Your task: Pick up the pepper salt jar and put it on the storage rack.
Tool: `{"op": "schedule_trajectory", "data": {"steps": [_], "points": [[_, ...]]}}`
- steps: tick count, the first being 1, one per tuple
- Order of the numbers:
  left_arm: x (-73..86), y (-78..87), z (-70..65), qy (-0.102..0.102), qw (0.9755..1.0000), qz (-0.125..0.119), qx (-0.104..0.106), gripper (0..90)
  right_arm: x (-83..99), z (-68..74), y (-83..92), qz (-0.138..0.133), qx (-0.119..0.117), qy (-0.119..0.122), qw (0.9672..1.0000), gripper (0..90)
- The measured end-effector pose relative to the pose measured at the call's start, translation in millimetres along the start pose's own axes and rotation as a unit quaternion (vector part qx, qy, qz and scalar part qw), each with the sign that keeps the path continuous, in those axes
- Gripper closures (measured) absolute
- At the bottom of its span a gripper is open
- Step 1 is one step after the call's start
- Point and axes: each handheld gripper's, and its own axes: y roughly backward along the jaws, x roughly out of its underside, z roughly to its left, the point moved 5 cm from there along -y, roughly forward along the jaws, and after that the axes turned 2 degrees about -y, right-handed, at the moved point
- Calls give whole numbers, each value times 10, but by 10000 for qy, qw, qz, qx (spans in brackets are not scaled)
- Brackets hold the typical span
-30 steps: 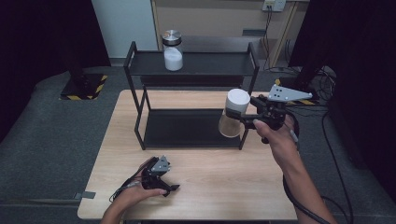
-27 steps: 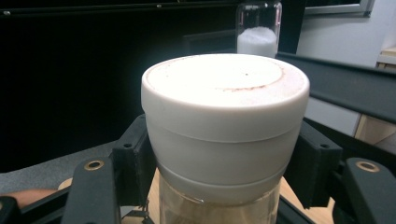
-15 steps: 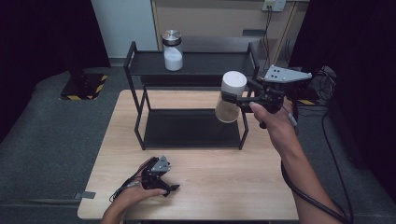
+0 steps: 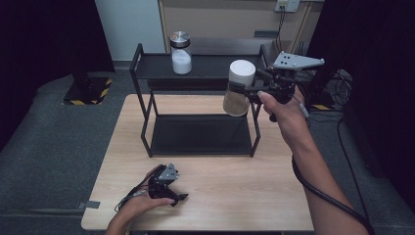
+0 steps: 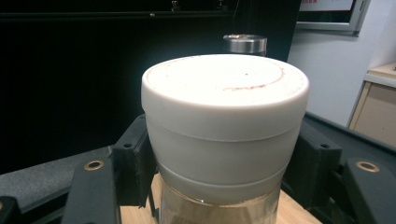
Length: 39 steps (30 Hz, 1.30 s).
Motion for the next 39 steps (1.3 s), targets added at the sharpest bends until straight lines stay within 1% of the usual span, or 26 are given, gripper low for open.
{"op": "schedule_trajectory", "data": {"steps": [7,13,19,23,33,39], "points": [[1,-1,0,-1,10000,-2,-1,10,-150,-26,-36,-36,31,42,10000,356],[1,-1,0,-2,10000,-2,-2,10,-273,-42,-77,-58,106,63,9999,356],[0,0,-2,-3,10000,1,-5,10,-374,-60,-143,-65,159,104,9998,356],[0,-1,-2,-4,10000,0,-6,10,-433,-82,-196,-75,204,89,9997,356],[0,-1,-1,-5,10000,0,-5,10,-559,-168,-338,-103,296,63,9995,356],[0,0,-2,-7,10000,1,-8,10,-607,-250,-434,-76,420,41,9991,356]]}}
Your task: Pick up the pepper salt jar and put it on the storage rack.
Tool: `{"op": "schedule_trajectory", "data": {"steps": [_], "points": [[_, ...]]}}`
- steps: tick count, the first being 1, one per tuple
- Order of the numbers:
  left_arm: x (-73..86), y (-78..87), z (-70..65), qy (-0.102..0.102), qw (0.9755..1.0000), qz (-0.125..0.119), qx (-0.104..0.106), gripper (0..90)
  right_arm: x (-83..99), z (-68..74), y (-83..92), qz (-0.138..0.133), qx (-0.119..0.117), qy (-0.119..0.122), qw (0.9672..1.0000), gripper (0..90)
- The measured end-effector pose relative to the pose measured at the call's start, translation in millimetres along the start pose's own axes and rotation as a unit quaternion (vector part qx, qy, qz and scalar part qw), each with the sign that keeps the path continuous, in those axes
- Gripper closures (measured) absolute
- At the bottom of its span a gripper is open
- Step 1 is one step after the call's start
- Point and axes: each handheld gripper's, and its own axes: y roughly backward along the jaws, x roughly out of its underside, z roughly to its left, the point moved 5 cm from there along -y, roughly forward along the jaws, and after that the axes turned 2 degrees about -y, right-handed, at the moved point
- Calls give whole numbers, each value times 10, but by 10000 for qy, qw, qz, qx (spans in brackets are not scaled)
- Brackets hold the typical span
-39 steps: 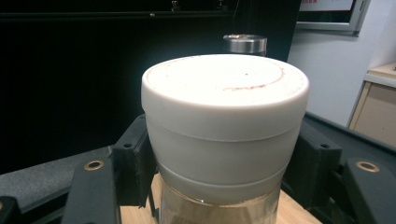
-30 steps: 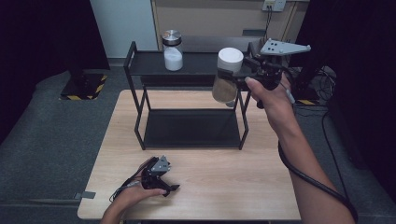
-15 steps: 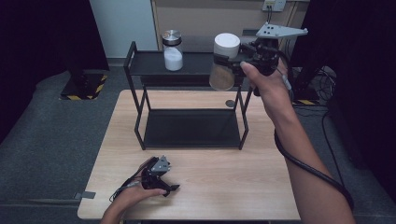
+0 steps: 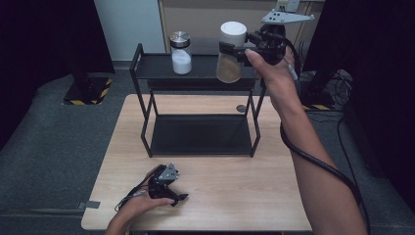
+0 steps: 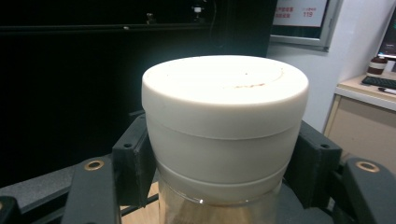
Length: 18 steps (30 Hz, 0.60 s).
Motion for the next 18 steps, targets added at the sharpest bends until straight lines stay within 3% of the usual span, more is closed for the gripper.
{"op": "schedule_trajectory", "data": {"steps": [7,18], "points": [[-1,0,3,-9,10000,4,9,9,13,-133,-152,58,127,-95,9999,356],[-1,2,9,-42,10000,12,29,6,13,-214,-417,180,247,-81,9995,356]]}}
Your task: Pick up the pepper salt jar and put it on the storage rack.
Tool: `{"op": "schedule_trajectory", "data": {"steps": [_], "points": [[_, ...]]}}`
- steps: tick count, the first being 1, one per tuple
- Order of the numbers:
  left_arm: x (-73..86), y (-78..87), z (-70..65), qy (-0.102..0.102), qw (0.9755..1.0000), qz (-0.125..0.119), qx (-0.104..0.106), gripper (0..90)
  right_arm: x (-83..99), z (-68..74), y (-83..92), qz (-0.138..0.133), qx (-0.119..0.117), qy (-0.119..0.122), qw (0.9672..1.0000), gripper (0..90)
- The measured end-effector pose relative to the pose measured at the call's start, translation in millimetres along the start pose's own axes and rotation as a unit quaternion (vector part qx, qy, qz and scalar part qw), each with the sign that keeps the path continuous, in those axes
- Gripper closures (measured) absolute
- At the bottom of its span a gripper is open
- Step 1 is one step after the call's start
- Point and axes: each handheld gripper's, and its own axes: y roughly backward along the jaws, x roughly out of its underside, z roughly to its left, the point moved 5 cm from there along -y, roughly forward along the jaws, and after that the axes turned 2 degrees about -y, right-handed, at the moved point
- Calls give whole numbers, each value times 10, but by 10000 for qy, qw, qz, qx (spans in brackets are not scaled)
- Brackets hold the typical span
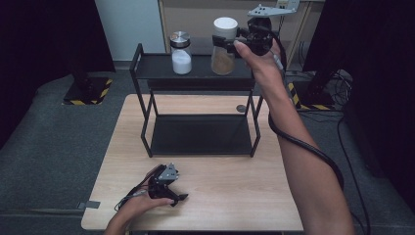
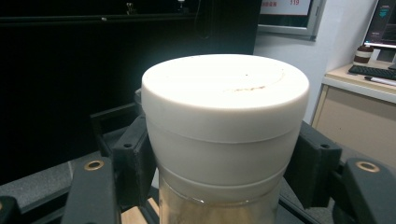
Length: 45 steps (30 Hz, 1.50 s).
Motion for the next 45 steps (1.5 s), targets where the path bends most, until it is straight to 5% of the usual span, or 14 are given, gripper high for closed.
{"op": "schedule_trajectory", "data": {"steps": [45], "points": [[5,1,-2,-7,10000,-13,16,6,165,-90,-254,107,181,-134,9997,351]]}}
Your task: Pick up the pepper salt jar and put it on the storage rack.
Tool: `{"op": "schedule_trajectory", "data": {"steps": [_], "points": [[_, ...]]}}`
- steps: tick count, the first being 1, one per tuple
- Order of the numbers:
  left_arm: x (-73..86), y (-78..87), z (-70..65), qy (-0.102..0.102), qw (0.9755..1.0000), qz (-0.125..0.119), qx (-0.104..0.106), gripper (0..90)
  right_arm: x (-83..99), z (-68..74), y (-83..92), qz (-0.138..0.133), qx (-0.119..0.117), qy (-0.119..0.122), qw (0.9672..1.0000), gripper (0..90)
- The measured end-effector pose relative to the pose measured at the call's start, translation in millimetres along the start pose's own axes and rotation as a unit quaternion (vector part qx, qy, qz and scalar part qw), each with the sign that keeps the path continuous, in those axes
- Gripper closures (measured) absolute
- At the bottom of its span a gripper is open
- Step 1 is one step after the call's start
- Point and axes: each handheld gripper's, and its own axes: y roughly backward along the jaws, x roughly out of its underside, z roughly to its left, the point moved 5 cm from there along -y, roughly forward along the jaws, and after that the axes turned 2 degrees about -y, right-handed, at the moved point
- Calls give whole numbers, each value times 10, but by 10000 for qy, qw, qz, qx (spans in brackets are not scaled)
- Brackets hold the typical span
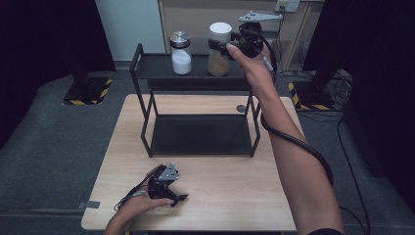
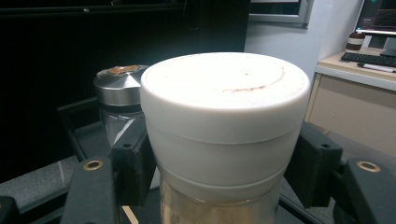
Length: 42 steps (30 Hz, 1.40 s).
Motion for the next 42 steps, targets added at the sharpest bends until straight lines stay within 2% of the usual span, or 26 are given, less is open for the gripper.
{"op": "schedule_trajectory", "data": {"steps": [6,9,13,18,19,26,33,38,42], "points": [[0,0,1,0,10000,0,1,6,0,-5,-2,-5,-15,-35,10000,341],[0,0,0,1,10000,0,1,6,-2,-12,-5,-17,-38,-73,10000,292],[0,0,0,1,10000,1,-2,6,-16,22,-9,55,46,-62,10000,210],[0,0,0,2,10000,1,1,6,-23,49,68,-3,142,-79,9999,156],[0,0,1,1,10000,1,3,6,-29,57,85,-2,172,-21,9999,149],[-1,0,0,-1,10000,4,-2,6,-70,145,262,49,287,140,9995,109],[-1,0,0,2,10000,3,-1,6,-36,255,492,-18,333,225,9992,103],[-1,0,0,3,10000,2,0,6,86,375,670,-49,335,302,9990,88],[0,0,2,5,10000,0,6,6,259,476,782,-61,271,345,9990,88]]}}
